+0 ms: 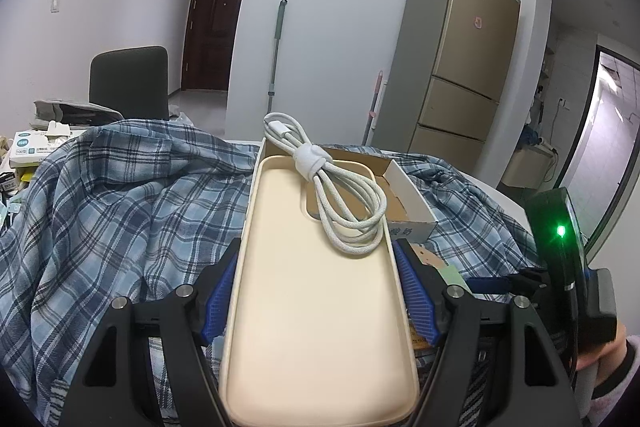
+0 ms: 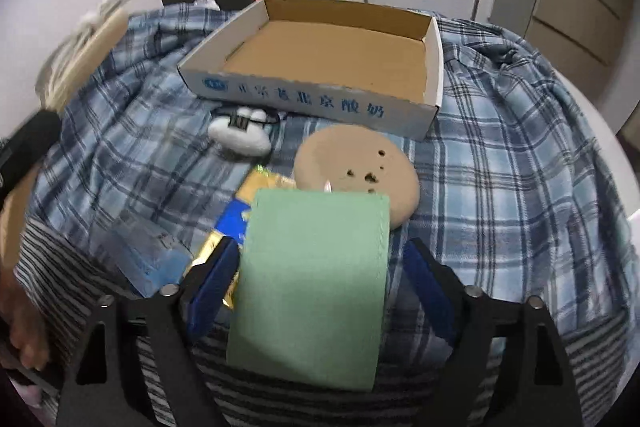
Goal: Organize soft objects
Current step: 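Close the right gripper on the green felt pad and lift it, then carry the phone case with the left gripper while the right gripper carries the green pad over the box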
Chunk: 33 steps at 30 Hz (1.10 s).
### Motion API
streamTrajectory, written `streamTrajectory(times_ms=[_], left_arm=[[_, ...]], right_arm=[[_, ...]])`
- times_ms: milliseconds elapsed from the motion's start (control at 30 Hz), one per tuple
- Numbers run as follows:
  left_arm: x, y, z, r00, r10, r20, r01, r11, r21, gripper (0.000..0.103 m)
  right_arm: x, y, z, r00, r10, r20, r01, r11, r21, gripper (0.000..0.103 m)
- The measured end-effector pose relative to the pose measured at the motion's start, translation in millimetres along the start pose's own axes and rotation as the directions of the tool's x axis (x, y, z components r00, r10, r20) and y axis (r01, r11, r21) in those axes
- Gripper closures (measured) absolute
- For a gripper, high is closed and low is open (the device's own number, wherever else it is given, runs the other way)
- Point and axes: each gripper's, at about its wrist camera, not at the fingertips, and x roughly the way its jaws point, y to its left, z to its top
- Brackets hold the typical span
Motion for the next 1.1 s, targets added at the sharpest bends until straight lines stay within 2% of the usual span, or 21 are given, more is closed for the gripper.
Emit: streamTrajectory(times_ms=[167,200,233,367,500,633,767,833,933,1100], left_arm=[[0,1,0,1.0,0.001,0.001,-0.001,1.0,0.0,0.029],[0,0,0,1.0,0.001,0.001,-0.001,1.0,0.0,0.029],[-1,1,0,1.0,0.002,0.003,-0.002,1.0,0.0,0.029],[-5,1,2,1.0,0.014,0.006,-0.014,1.0,0.001,0.029],[-26,-4,12,0.995,0.055,0.084,-0.059,0.998,0.038,0.029],[-39,-12,26,0.986,0.089,0.14,-0.1,0.993,0.07,0.029],[-38,-14,45,0.991,0.052,0.12,-0.059,0.997,0.052,0.029],[-38,-19,58,0.989,0.055,0.139,-0.064,0.996,0.062,0.029],[-39,-27,81,0.984,0.057,0.167,-0.071,0.995,0.076,0.029],[-25,-29,127,0.986,0.057,0.155,-0.064,0.997,0.038,0.029]], right_arm=[[-1,3,-10,1.0,-0.019,-0.016,0.019,1.0,0.004,0.018],[-1,4,-12,1.0,-0.025,-0.014,0.025,1.0,-0.003,0.02],[-2,3,-12,0.999,-0.032,-0.003,0.032,0.999,-0.004,0.032],[-14,4,-11,0.998,-0.049,0.047,0.05,0.999,-0.017,0.033],[-42,6,-5,0.99,-0.059,0.13,0.065,0.997,-0.039,0.033],[-78,4,9,0.969,-0.064,0.238,0.073,0.997,-0.027,0.033],[-108,2,30,0.939,-0.073,0.335,0.08,0.997,-0.008,0.033],[-119,3,46,0.921,-0.084,0.379,0.091,0.996,-0.002,0.033],[-133,3,70,0.905,-0.085,0.418,0.091,0.996,0.005,0.033],[-149,-1,115,0.867,-0.106,0.487,0.1,0.994,0.039,0.033]])
